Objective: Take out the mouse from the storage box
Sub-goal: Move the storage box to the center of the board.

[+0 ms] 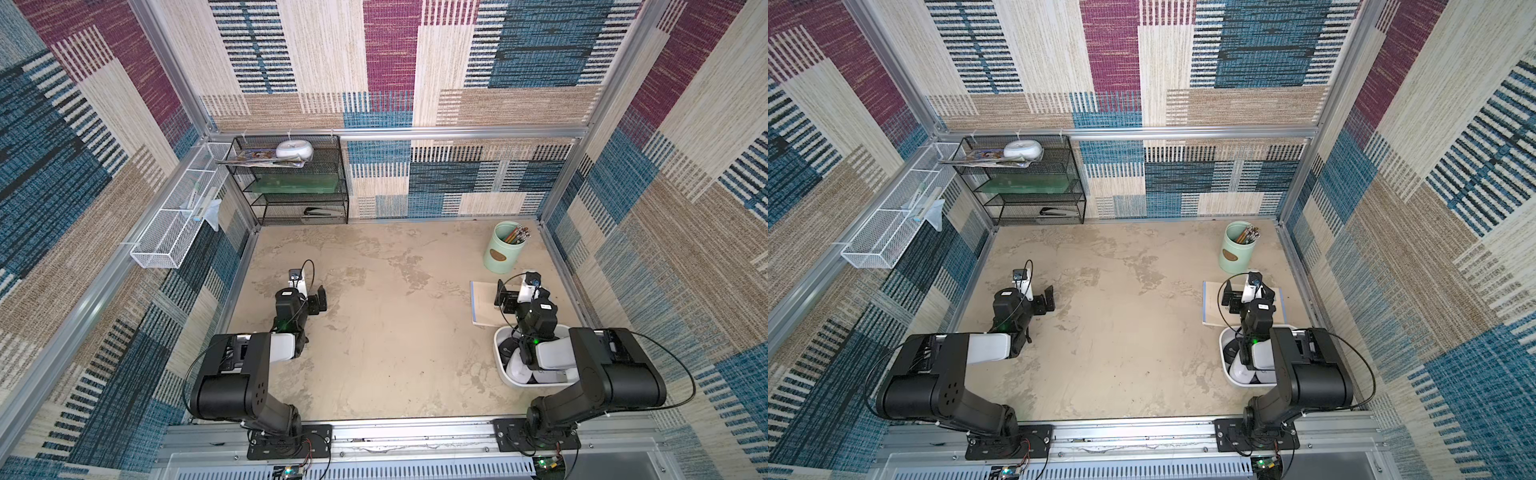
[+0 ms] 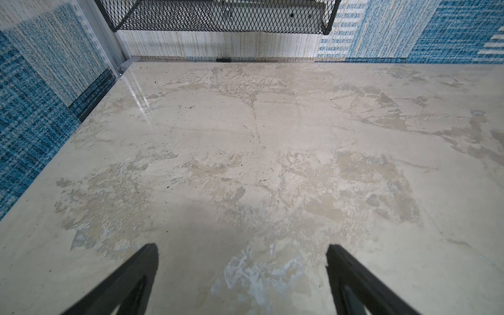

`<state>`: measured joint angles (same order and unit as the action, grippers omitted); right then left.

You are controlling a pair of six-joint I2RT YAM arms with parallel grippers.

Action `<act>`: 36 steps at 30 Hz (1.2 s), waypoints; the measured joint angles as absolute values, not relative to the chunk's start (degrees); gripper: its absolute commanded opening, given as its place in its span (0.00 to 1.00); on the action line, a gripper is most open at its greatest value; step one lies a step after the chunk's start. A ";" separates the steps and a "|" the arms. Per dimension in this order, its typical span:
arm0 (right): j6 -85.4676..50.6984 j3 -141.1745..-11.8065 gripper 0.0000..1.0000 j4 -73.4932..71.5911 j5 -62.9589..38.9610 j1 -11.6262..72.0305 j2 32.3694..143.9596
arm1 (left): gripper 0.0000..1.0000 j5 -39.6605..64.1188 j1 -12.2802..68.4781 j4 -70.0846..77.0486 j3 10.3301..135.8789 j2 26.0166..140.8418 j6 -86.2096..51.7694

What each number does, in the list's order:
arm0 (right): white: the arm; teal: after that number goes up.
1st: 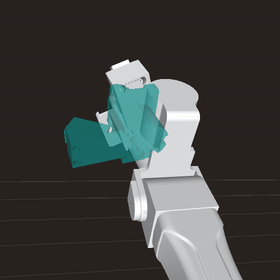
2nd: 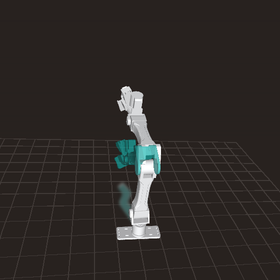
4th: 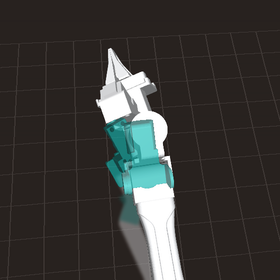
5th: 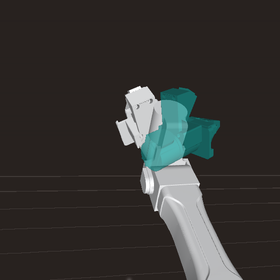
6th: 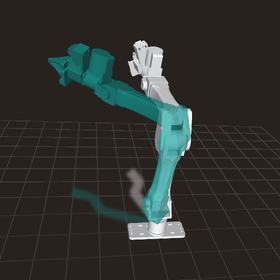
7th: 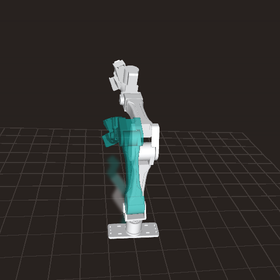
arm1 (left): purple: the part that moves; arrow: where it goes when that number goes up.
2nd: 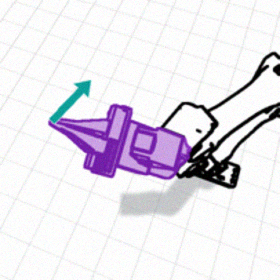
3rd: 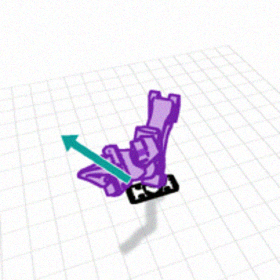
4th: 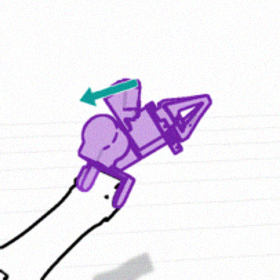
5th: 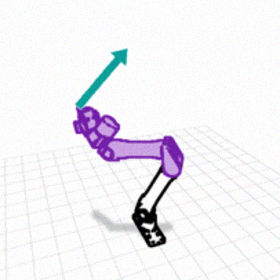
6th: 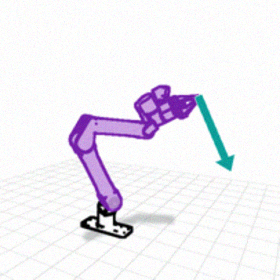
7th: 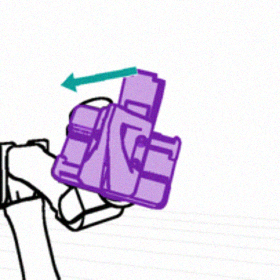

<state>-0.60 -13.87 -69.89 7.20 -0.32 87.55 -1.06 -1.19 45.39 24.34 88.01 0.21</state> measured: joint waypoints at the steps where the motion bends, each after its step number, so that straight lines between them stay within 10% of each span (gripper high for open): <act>1: -0.60 -13.87 0.99 -69.89 7.20 -0.34 87.55 | 1.00 -0.60 -1.19 45.36 24.23 87.77 0.25; 9: 0.47 -12.23 0.99 -69.97 4.97 -0.27 84.62 | 1.00 -4.01 6.50 41.91 15.64 61.45 0.86; 16: 0.03 -18.46 1.00 -51.62 -1.89 1.72 56.69 | 1.00 -9.37 13.98 27.20 18.81 39.05 -12.84; 24: -21.10 -32.16 0.99 -21.17 -3.70 1.72 38.65 | 1.00 -16.49 14.15 -7.07 27.38 34.59 -42.11; 36: -32.51 -43.22 0.99 22.79 -1.43 15.64 52.18 | 1.00 0.19 15.59 -20.80 30.35 41.80 -44.01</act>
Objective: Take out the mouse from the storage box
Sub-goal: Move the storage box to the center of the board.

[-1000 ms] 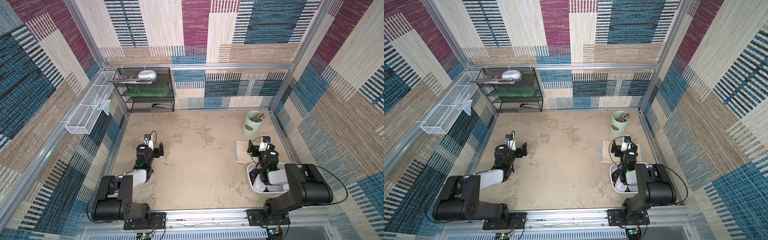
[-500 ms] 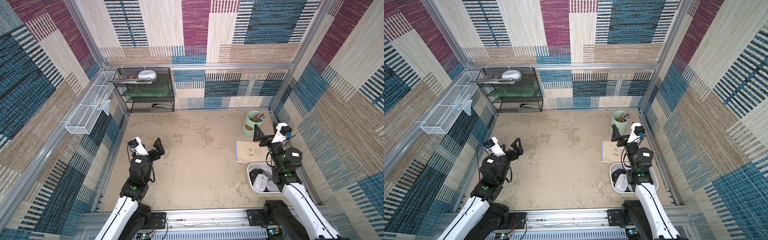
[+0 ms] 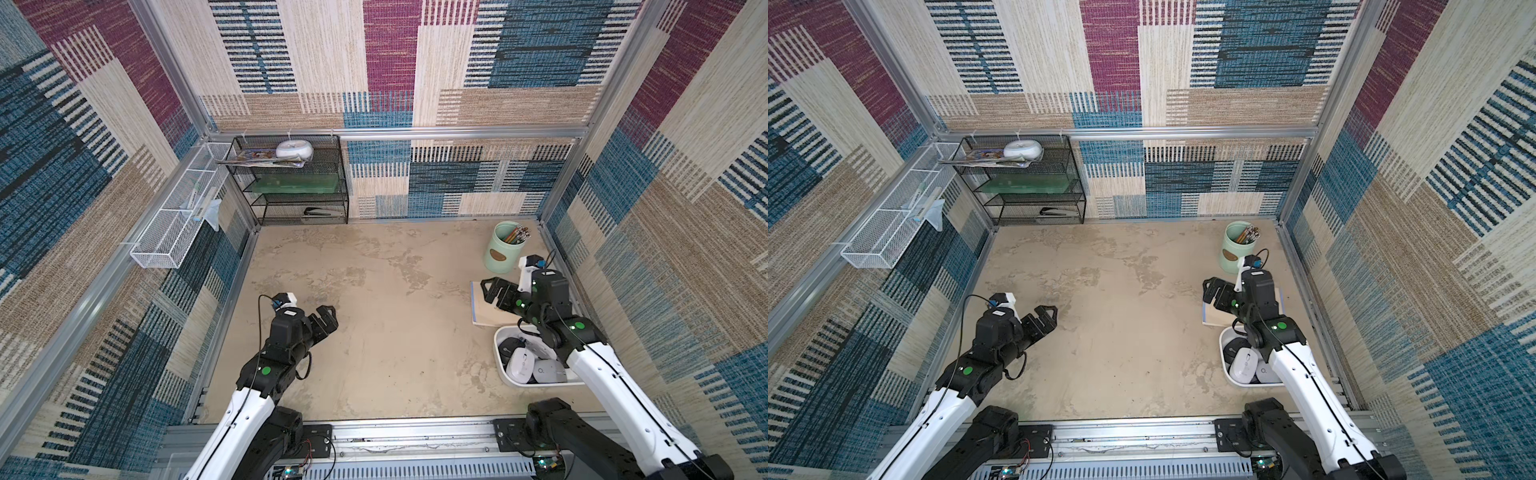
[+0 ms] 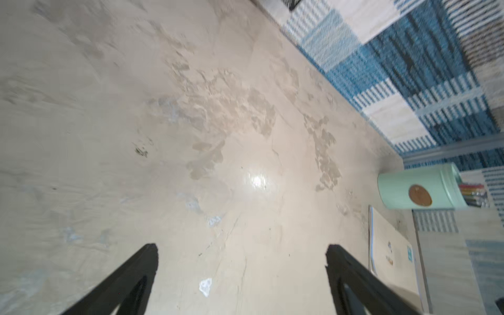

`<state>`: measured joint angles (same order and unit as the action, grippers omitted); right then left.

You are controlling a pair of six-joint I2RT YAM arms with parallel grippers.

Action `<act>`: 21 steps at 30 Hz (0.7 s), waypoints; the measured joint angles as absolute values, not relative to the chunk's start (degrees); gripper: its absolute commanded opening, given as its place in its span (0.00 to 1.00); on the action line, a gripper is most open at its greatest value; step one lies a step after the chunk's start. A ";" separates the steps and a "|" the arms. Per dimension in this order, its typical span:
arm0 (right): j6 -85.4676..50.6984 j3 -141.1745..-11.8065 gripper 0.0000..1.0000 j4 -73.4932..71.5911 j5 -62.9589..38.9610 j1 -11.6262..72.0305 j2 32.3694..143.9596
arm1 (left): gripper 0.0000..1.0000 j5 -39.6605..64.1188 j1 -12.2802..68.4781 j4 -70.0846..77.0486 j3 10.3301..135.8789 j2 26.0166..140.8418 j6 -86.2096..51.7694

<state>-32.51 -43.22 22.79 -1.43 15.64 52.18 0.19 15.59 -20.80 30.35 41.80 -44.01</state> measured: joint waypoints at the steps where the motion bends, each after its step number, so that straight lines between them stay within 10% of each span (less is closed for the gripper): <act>1: -33.47 -43.22 0.99 25.17 -0.58 17.74 52.05 | 1.00 1.72 16.67 -21.04 30.92 44.10 -43.46; 21: -46.11 -35.62 0.99 38.26 8.45 35.09 54.68 | 1.00 4.69 24.34 -21.85 34.54 54.46 -38.79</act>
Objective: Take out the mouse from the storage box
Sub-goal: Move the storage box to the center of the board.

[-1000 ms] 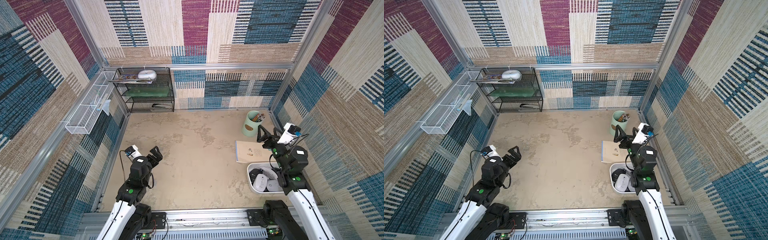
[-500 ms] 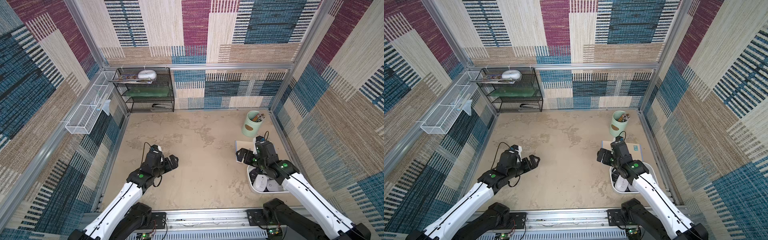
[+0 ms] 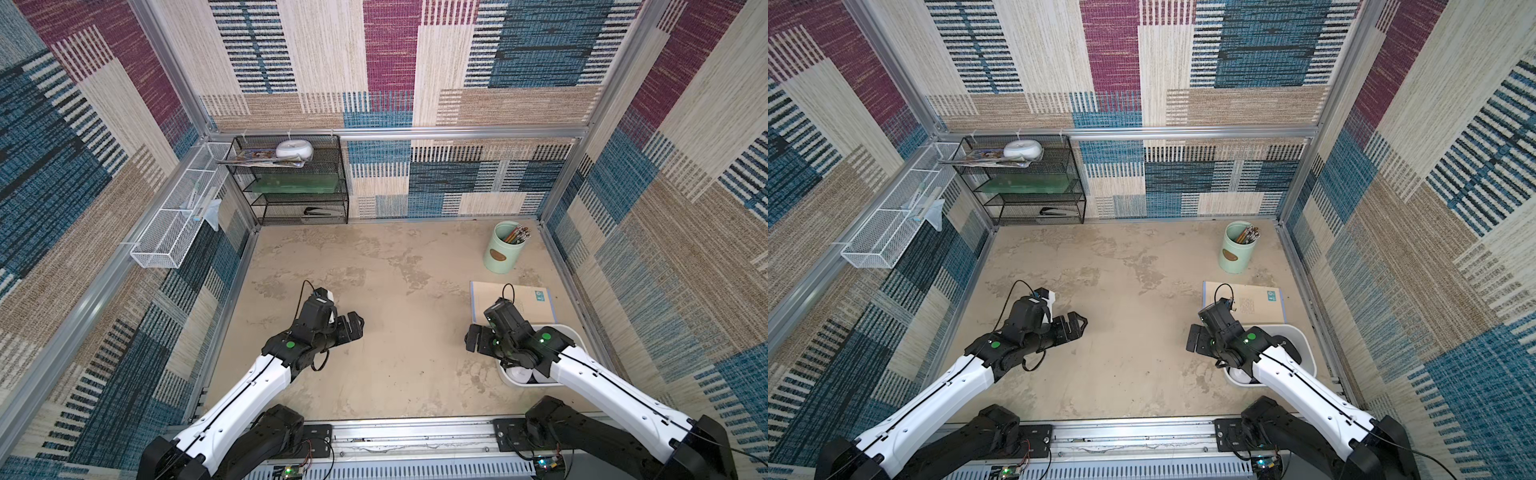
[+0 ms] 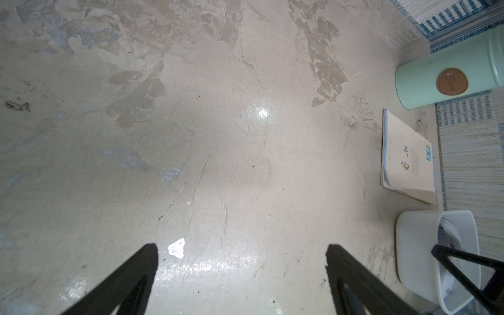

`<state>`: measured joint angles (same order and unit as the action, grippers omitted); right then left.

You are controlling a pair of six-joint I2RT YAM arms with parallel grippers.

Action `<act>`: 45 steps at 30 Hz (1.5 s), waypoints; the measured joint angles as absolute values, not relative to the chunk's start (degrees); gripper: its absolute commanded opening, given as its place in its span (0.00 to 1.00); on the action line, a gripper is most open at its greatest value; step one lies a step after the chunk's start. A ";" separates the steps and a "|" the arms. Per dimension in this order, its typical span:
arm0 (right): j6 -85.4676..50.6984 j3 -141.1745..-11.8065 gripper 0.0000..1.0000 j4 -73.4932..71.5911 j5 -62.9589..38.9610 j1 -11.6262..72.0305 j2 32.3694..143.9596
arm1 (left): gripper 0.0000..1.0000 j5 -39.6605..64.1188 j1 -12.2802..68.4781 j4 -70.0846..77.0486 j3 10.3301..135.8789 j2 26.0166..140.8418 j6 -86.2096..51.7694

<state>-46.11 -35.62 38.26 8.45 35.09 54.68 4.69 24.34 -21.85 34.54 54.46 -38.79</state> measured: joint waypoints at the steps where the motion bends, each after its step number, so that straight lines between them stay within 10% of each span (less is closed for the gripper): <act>1: -46.37 -35.44 0.99 38.28 8.80 35.79 54.89 | 1.00 4.45 24.34 -21.85 34.39 54.22 -38.74; 30: -54.48 -51.88 1.00 20.97 2.74 59.48 78.41 | 1.00 3.40 24.97 -23.59 29.04 46.92 -38.39; 45: -54.41 -49.06 1.00 36.10 28.67 54.70 60.07 | 1.00 -0.40 52.38 -18.00 43.59 69.65 -38.30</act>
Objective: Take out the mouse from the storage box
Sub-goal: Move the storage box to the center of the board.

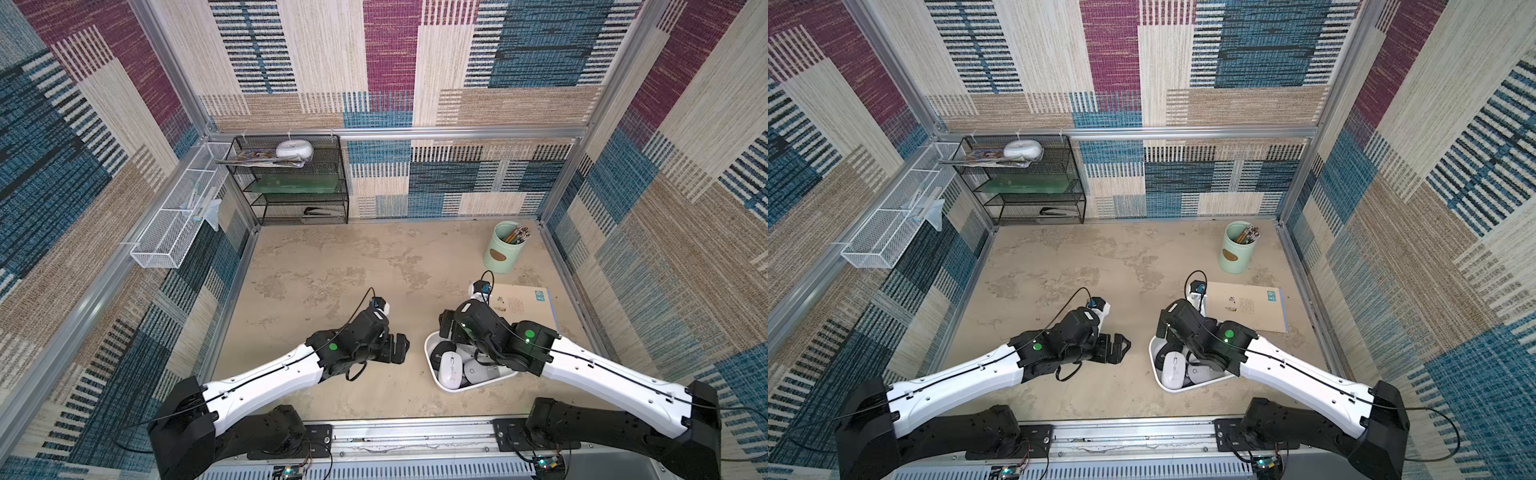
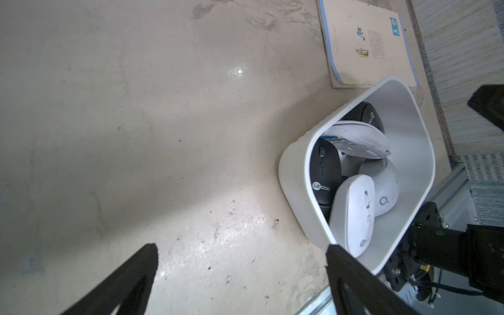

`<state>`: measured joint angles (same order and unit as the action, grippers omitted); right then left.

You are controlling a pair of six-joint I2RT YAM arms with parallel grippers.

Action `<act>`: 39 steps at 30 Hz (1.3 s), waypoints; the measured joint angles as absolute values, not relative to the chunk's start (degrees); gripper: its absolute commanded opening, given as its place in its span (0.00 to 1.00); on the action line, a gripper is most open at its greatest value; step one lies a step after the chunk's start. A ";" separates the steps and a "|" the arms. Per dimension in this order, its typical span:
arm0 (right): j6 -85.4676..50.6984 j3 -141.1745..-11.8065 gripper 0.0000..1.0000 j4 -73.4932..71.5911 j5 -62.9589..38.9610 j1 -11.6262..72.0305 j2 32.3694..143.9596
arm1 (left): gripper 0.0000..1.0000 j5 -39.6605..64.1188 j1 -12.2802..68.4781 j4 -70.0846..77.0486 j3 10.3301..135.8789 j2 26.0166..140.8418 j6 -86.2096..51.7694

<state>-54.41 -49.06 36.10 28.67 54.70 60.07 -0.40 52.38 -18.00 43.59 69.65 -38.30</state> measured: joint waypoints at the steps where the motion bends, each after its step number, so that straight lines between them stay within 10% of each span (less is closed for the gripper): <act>1: -54.33 -48.80 1.00 36.69 29.34 54.39 59.70 | 1.00 -0.69 53.36 -17.65 44.56 71.16 -38.15; 20: -53.71 -45.47 1.00 38.98 33.12 52.71 56.69 | 0.98 -2.26 56.18 -20.34 56.64 92.88 -35.40; 39: -52.12 -42.61 1.00 34.06 29.47 52.38 59.18 | 0.94 -1.96 35.94 -23.70 48.12 81.08 -31.57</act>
